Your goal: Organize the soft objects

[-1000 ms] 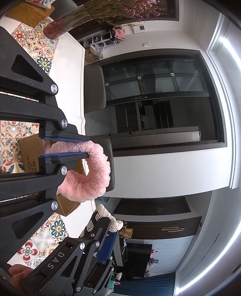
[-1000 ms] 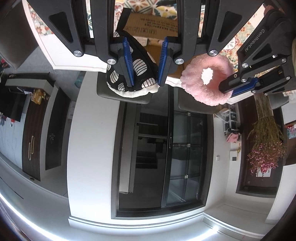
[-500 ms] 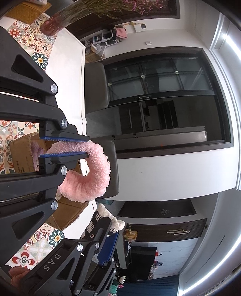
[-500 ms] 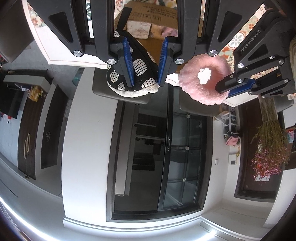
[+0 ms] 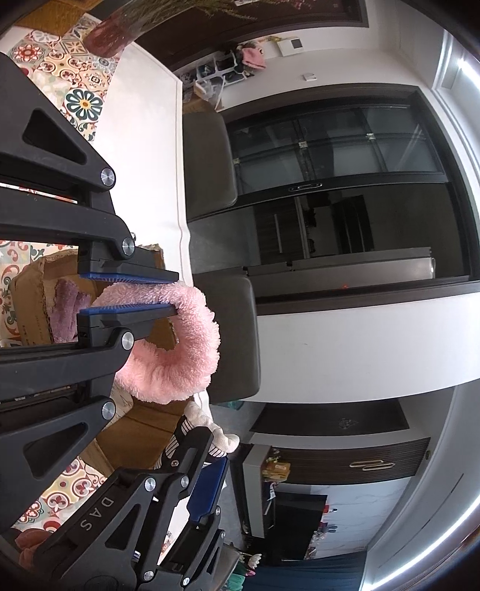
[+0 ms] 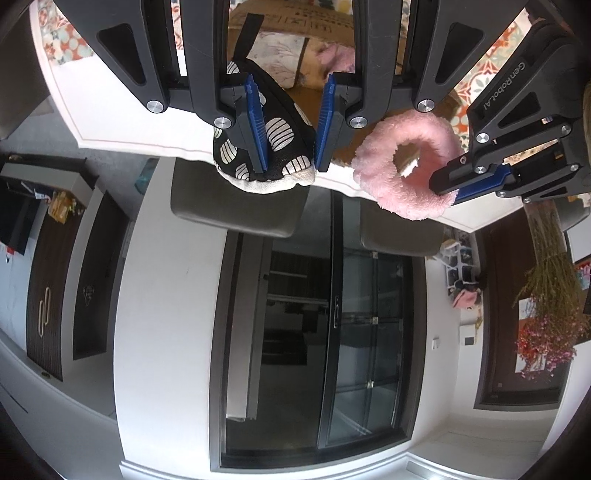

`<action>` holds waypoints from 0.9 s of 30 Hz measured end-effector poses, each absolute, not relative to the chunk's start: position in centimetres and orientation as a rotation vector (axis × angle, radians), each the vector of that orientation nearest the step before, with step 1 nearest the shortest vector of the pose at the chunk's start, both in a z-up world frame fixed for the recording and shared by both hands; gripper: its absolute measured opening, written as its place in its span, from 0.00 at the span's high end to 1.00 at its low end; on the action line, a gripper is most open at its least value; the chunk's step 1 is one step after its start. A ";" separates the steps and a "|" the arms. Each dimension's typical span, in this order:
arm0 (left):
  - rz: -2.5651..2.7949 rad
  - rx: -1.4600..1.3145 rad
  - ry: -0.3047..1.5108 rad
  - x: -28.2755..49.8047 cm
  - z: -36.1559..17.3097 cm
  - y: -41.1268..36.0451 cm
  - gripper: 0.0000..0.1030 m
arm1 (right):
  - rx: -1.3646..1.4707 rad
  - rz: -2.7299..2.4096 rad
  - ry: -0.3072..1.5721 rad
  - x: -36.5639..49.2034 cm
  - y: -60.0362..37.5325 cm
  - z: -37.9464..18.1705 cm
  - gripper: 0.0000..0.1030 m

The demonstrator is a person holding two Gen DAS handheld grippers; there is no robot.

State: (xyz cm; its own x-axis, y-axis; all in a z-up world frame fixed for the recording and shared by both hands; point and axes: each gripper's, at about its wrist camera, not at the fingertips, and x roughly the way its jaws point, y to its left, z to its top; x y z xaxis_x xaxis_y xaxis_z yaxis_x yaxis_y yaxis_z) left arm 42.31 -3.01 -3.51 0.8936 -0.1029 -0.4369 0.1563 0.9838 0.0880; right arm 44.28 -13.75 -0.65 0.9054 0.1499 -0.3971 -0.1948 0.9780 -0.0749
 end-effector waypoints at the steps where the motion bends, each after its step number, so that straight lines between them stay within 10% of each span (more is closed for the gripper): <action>1: -0.136 0.122 0.452 42.6 -3.7 -3.1 0.89 | -0.113 0.179 0.408 44.6 -13.8 -0.9 0.74; 27: -0.150 0.116 0.535 43.5 -6.7 -3.2 0.71 | -0.106 0.164 0.534 47.7 -14.4 -4.3 0.52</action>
State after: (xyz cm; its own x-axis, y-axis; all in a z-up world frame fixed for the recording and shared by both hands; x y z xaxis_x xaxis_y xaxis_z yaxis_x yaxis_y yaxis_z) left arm 43.54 -3.23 -6.71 0.8497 -0.1119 -0.5152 0.1721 0.9826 0.0704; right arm 47.72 -14.41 -4.26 0.8483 0.1281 -0.5137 -0.1831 0.9814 -0.0575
